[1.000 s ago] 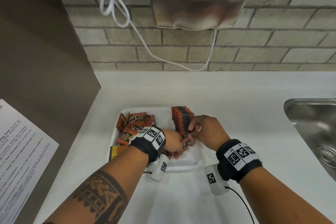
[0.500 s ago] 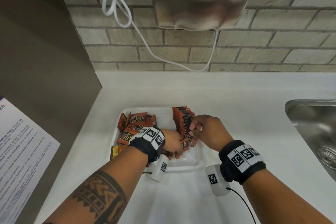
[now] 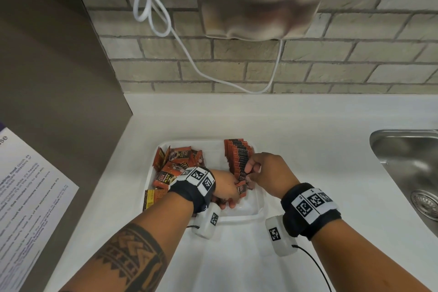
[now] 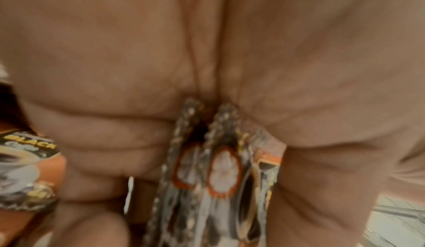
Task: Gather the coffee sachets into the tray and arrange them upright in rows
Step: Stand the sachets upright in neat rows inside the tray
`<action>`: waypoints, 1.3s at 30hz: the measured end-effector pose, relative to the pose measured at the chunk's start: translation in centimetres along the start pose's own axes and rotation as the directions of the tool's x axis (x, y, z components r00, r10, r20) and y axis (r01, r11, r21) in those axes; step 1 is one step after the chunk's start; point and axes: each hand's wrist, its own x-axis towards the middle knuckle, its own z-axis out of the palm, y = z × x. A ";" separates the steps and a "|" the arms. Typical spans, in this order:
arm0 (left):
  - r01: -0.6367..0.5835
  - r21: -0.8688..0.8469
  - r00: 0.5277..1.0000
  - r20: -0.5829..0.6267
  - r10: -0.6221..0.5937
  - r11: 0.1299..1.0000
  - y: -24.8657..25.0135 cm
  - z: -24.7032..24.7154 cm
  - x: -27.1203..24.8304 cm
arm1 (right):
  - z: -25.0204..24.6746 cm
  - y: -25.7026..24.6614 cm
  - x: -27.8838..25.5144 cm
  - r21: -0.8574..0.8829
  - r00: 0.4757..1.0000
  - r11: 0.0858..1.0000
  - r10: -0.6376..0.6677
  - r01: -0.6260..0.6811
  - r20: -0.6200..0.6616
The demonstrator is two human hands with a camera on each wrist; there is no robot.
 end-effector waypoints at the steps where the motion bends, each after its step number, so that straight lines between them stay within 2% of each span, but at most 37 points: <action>1: -0.002 0.000 1.000 0.005 0.002 1.000 -0.1 0.0 0.0 | 0.0 0.0 0.0 0.000 1.000 1.000 0.001 -0.001 0.001; 20: 0.002 -0.069 1.000 -0.001 -0.002 0.998 -0.4 0.2 0.1 | -0.5 0.4 -0.4 0.004 1.000 1.000 0.004 -0.004 -0.017; 39: -0.030 -0.016 1.000 0.003 0.030 0.999 0.2 -0.1 -0.2 | -0.1 0.4 -0.1 0.013 1.000 1.000 0.024 -0.024 -0.005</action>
